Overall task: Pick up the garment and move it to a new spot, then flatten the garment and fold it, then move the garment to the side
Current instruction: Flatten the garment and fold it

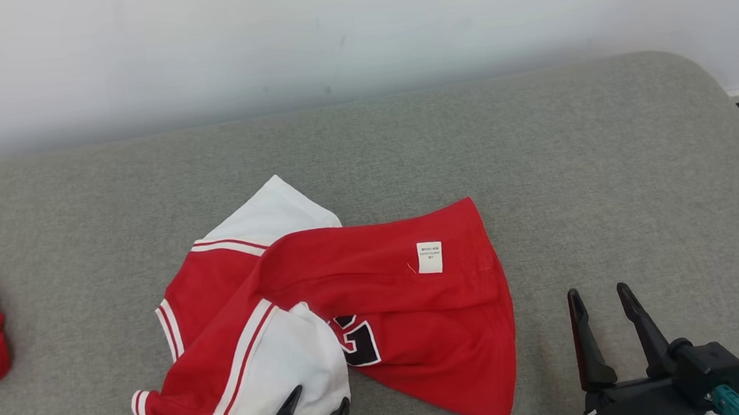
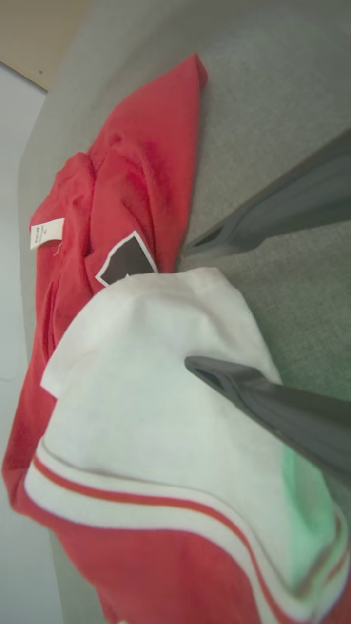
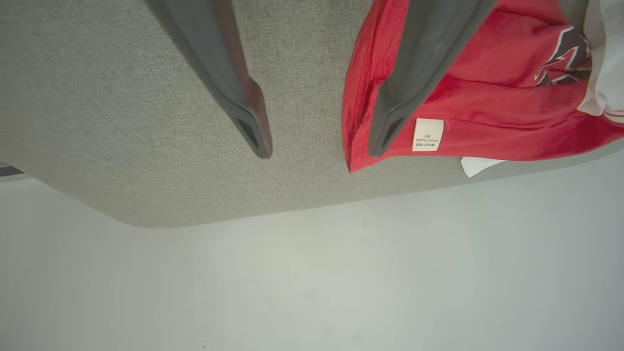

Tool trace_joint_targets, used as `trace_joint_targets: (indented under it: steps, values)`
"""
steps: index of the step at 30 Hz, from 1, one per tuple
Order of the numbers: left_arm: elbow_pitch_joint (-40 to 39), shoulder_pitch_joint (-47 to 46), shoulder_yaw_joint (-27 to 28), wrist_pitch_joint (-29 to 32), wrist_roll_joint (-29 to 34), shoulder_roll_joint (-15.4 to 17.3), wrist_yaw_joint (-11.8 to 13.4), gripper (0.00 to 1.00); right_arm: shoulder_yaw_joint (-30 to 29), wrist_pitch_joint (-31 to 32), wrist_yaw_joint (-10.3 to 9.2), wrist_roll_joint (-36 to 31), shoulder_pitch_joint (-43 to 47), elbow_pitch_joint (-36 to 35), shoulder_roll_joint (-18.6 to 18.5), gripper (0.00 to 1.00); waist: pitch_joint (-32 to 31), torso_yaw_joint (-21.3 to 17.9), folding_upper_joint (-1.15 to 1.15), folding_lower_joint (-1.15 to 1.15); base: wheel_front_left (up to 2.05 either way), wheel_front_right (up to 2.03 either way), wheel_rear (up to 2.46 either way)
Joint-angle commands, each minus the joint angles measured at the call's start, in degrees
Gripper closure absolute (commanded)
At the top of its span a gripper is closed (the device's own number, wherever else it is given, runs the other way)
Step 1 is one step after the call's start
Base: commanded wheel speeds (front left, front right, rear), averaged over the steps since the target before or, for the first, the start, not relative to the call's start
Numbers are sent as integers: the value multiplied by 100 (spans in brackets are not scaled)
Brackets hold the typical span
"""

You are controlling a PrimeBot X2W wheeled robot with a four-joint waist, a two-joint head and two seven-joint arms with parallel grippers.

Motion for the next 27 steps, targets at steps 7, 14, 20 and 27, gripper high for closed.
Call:
trace_joint_targets:
  steps: [7,14,20,27]
  values:
    - [978,-435,-55,-93,13,-1,67,47,-9,-5,-13,-26,1,32,-8,0,37,-136,0,0,0,0,0]
    - [1248,-615,-47,-169,-156,-61,47,100,-98,-5,-13,-36,139,35,-7,0,-138,72,0,0,0,0,0]
    - [355,-295,228,-173,-426,109,14,100,-82,-5,-13,57,255,7,-8,0,-256,432,0,0,0,0,0]
    - [-725,349,493,-57,-513,559,197,100,-93,-5,-13,138,281,28,-10,0,-281,778,0,0,0,0,0]
